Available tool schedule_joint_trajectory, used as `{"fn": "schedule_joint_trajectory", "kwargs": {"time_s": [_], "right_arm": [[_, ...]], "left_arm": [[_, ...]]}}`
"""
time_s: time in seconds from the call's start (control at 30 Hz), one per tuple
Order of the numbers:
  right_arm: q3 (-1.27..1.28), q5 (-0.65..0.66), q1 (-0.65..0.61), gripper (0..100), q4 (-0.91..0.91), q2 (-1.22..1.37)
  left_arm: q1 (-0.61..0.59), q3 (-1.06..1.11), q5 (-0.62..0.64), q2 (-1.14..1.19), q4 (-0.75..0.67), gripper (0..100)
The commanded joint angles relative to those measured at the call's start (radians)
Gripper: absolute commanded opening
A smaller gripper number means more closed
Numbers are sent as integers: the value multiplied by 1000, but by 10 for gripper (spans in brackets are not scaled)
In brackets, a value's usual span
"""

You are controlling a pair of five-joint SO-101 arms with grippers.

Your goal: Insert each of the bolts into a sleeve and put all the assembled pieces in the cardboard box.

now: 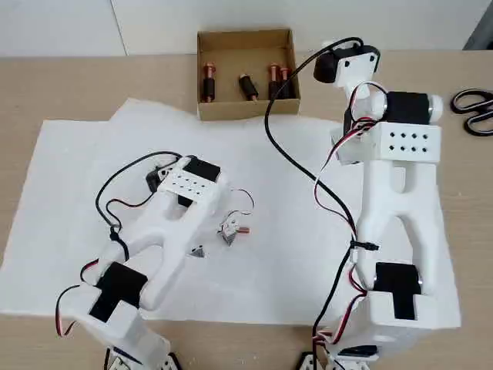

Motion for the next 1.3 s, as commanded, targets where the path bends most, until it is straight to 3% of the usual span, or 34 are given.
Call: {"fn": "schedule_joint_trajectory", "kwargs": {"time_s": [0.0,0.2,0.33,0.87,0.93,1.0,1.2,1.27], "right_arm": [[-49,-11,8,3,-15,-4],[-49,-11,7,3,-16,-4],[-49,-11,7,3,-16,-4],[-49,-11,10,3,-24,-2],[-49,-11,10,3,-30,-2],[-49,-11,10,3,-30,-2],[-49,-9,12,3,-31,-2],[-49,-9,12,3,-31,-2]], "left_arm": [[-34,-58,5,-14,-5,196],[-11,-185,2,-14,141,196],[28,-249,-84,-14,230,196],[52,-254,-112,-8,255,196],[57,-255,-201,-12,278,196],[61,-254,-367,-14,281,195],[3,-259,-1131,-6,278,195],[-21,-254,-1316,-12,278,195]]}}
